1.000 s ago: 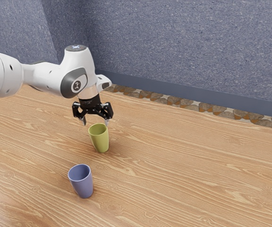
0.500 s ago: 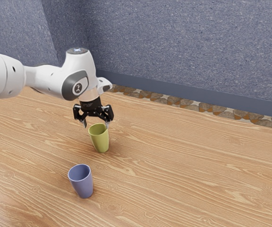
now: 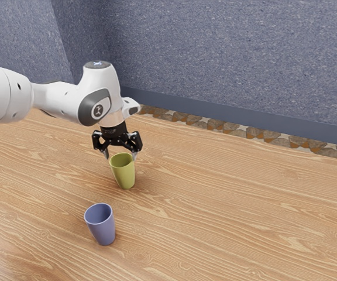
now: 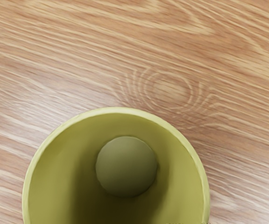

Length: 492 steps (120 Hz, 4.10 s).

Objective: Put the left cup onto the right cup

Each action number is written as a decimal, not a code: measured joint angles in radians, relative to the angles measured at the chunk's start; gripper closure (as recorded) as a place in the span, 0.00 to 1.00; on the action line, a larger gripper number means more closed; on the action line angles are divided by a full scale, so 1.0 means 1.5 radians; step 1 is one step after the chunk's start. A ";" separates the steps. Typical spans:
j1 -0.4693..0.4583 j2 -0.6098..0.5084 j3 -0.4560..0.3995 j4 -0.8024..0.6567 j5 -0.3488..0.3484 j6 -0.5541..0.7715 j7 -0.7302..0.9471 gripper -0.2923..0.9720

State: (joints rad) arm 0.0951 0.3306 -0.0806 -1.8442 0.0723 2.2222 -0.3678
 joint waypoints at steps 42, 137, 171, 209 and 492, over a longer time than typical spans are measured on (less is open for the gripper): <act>-0.001 0.002 0.000 0.000 -0.003 0.000 -0.002 0.23; -0.002 0.025 0.001 0.000 -0.005 0.024 -0.002 0.23; -0.002 0.031 0.001 0.000 -0.005 0.030 -0.002 0.26; -0.002 0.034 0.001 0.000 -0.005 0.033 -0.003 0.32; -0.007 -0.096 -0.064 -0.021 -0.001 -0.069 0.012 0.85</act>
State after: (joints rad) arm 0.0844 0.1865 -0.1772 -1.8757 0.0710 2.1181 -0.3495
